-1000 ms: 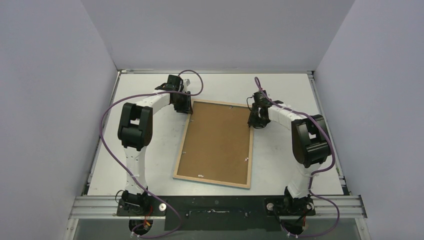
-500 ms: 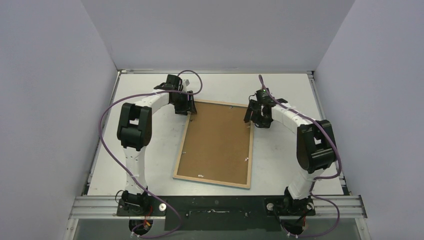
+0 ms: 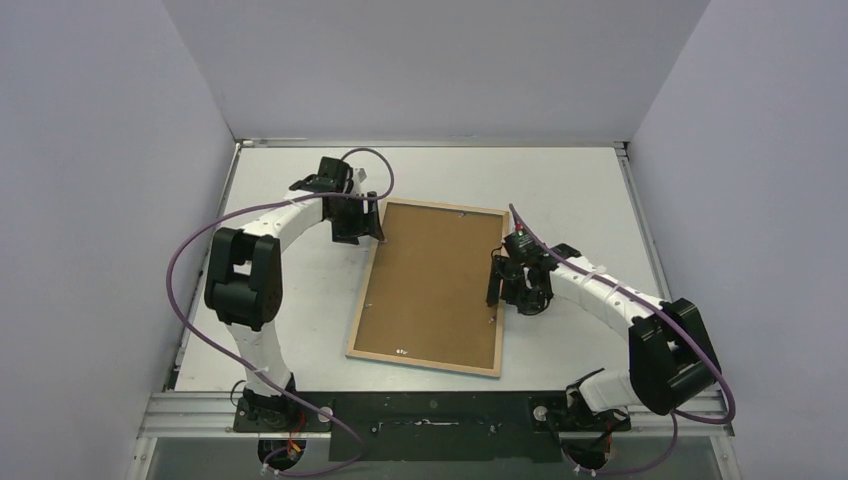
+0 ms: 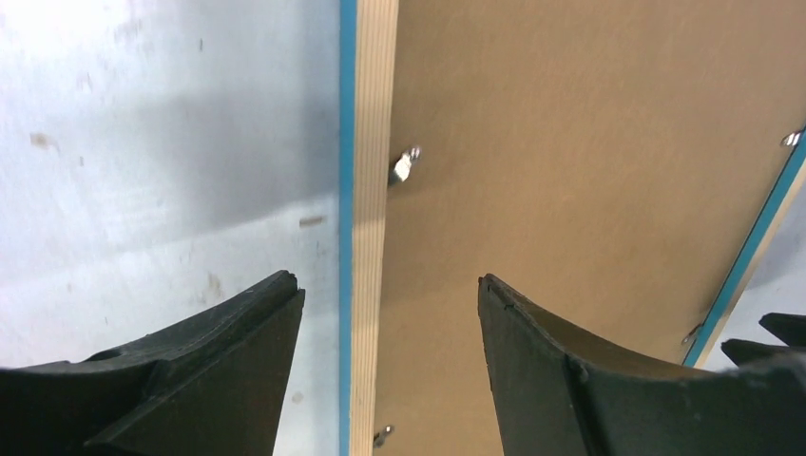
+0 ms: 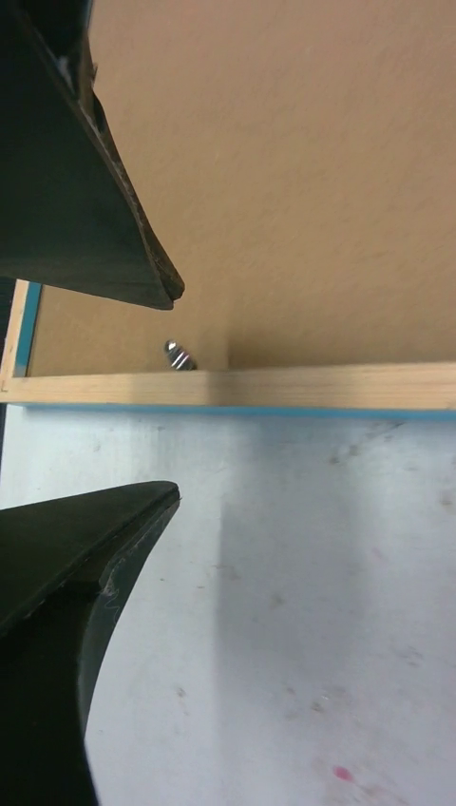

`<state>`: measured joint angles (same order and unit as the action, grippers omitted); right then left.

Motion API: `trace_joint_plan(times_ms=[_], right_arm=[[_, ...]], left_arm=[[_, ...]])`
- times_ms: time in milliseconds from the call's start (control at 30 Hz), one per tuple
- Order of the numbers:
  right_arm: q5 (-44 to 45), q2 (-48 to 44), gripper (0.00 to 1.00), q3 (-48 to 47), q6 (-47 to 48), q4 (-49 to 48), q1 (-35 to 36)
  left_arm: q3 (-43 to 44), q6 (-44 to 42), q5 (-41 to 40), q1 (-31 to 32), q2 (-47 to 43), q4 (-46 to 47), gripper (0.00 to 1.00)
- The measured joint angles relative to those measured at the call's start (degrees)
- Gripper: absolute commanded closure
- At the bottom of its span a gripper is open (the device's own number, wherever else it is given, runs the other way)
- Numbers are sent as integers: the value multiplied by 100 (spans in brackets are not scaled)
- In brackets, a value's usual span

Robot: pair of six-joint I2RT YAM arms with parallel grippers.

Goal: Put the photo into the frame
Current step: Install the photo frame at the center of the board.

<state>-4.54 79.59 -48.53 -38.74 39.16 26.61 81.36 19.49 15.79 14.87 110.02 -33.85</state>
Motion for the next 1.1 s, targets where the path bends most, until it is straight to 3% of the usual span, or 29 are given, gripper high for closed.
trace_joint_plan(times_ms=[367,700,1100], right_arm=[[284,275,46,251,-479,-151,612],[516,645,47,59,-555,-122,686],[831,221,53,-153,-573,208,686]], left_arm=[[-1139,92,-79,0,-422,-33,46],[-1342,105,-26,0,-437,13,47],[-1438,122,122,0,-470,20,50]])
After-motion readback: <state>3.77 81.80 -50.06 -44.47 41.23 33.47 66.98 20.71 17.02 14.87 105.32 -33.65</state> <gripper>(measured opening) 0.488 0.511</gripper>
